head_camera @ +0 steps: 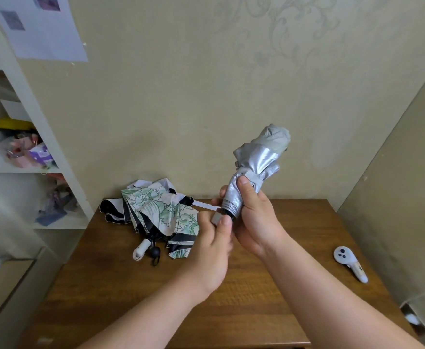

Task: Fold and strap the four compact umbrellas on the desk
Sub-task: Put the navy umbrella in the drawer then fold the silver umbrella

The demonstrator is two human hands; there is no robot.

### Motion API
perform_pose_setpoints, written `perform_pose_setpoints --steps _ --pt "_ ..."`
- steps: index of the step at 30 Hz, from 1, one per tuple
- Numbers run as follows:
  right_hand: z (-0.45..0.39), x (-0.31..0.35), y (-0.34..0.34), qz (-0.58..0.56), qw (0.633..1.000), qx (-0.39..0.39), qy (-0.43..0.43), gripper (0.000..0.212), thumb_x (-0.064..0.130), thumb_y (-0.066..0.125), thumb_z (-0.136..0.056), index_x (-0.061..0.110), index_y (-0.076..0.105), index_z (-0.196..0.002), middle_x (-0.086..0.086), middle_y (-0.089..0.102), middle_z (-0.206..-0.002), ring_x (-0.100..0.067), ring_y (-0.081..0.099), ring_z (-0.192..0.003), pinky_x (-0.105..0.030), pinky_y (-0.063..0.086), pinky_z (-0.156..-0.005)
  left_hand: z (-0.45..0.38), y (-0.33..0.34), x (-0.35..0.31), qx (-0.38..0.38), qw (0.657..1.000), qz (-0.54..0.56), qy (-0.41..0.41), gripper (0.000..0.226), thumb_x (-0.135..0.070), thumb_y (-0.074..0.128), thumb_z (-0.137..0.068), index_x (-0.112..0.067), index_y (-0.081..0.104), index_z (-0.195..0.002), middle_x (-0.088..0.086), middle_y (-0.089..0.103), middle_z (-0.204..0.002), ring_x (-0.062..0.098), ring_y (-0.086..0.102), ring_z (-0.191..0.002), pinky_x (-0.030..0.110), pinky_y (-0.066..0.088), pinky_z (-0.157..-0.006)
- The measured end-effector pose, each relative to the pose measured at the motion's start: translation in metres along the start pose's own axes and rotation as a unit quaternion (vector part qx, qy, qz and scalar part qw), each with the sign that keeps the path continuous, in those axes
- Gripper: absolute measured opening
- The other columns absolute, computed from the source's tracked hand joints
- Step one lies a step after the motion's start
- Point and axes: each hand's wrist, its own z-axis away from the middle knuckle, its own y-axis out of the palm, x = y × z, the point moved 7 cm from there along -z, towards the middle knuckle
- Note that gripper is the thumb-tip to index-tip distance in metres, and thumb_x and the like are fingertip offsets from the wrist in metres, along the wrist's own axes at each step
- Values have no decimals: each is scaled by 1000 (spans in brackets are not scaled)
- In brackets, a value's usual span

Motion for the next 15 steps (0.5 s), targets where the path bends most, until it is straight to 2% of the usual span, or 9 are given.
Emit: perform_pose_setpoints --steps 2,4,6,8,10,12,13,15 --pt "1 1 4 17 1000 14 -18 29 33 51 -106 7 57 -93 -12 62 -82 -26 64 -77 -43 53 -79 6 -3 -6 -20 988 -140 69 40 -64 32 -99 -26 37 -110 -7 52 -88 0 49 -70 21 41 -68" --pt "3 3 5 43 998 17 -39 33 37 54 -102 6 60 -92 -14 61 -84 -26 64 -78 -41 54 -77 10 -3 -10 -38 985 -144 86 36 -58 30 -100 -25 37 -110 -8 51 -88 -1 49 -70 15 40 -65" --pt "5 7 3 56 997 7 -49 33 37 56 -101 8 64 -86 -15 62 -82 -26 65 -77 -40 55 -75 9 3 -7 -23 998 48 23 38 -55 34 -107 -17 41 -107 -7 42 -74 5 38 -58 20 33 -57" --pt "6 11 3 75 996 0 -51 35 36 56 -102 8 64 -84 -15 65 -80 -27 65 -76 -39 56 -74 8 16 -7 24 972 221 -78 39 -51 35 -110 -16 49 -116 -1 23 -68 11 20 -55 26 24 -53" --pt "8 16 2 87 995 1 -59 35 34 54 -105 8 64 -84 -15 67 -79 -27 65 -76 -40 55 -74 7 21 -11 69 950 271 -140 38 -52 33 -109 -22 54 -118 -1 15 -69 11 13 -55 26 21 -52" --pt "11 19 -1 104 992 -2 -70 34 33 52 -107 6 62 -89 -14 68 -79 -25 67 -76 -39 55 -74 6 27 -10 107 931 300 -177 38 -55 34 -108 -24 55 -100 -3 15 -69 10 12 -55 25 20 -51" --pt "12 21 -3 117 990 -2 -78 33 33 52 -108 4 61 -95 -15 69 -81 -24 68 -77 -38 55 -73 6 29 -8 115 928 300 -188 38 -56 35 -108 -26 52 -91 -4 17 -69 10 12 -55 25 21 -52" --pt "15 24 -9 137 987 -1 -89 35 37 53 -106 2 58 -102 -18 69 -85 -24 68 -75 -38 55 -71 5 31 -2 113 947 253 -165 39 -58 38 -106 -24 49 -90 -3 25 -69 10 20 -56 26 26 -54"
